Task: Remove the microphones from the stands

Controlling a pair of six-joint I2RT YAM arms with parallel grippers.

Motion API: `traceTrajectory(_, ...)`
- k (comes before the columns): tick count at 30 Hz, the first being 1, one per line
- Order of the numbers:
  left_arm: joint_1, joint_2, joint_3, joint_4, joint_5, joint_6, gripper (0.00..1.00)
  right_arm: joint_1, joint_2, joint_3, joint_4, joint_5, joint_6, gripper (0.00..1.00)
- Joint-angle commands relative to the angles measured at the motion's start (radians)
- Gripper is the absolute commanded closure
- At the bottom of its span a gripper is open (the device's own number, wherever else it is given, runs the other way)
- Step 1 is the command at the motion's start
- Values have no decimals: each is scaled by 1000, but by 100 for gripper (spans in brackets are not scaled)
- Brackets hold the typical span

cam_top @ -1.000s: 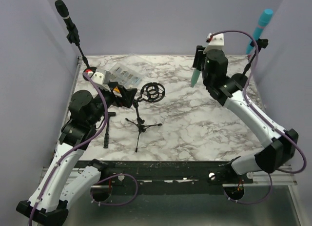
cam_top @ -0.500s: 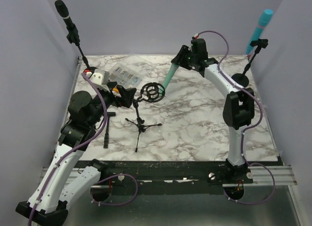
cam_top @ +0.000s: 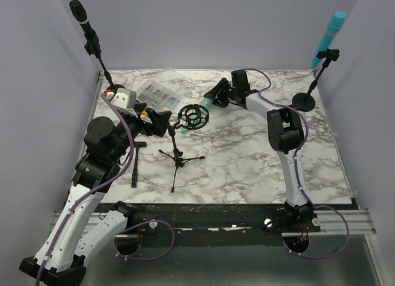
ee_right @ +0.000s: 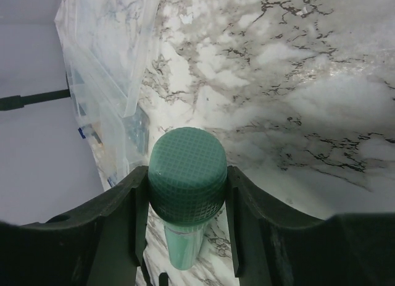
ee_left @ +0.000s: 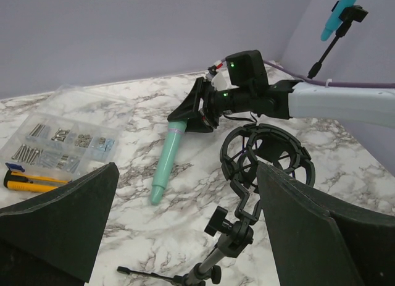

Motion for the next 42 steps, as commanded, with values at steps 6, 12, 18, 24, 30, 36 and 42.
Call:
traceTrajectory(6, -7, -21, 1, -7, -2, 4, 1, 2, -20, -123, 142, 48, 32, 83)
traceTrajectory(12, -7, -25, 1, -12, -29, 14, 1, 3, -6, -135, 124, 59, 22, 69)
traceTrajectory(18, -7, -11, 2, -11, -17, 11, 2, 4, -32, -174, 131, 86, 21, 55)
traceTrajectory(24, -7, -12, -3, -8, -24, 12, 1, 3, -61, -215, 169, 87, 6, 38)
traceTrajectory(30, -7, -12, -3, -8, -30, 14, 2, 3, -84, -213, 150, 96, -33, 26)
traceTrajectory(36, -7, -13, -1, -11, -34, 15, 2, 3, -179, -324, 210, 99, -87, 23)
traceTrajectory(42, -7, -18, -1, -8, -20, 10, 1, 3, -340, -528, 248, 116, -192, 14)
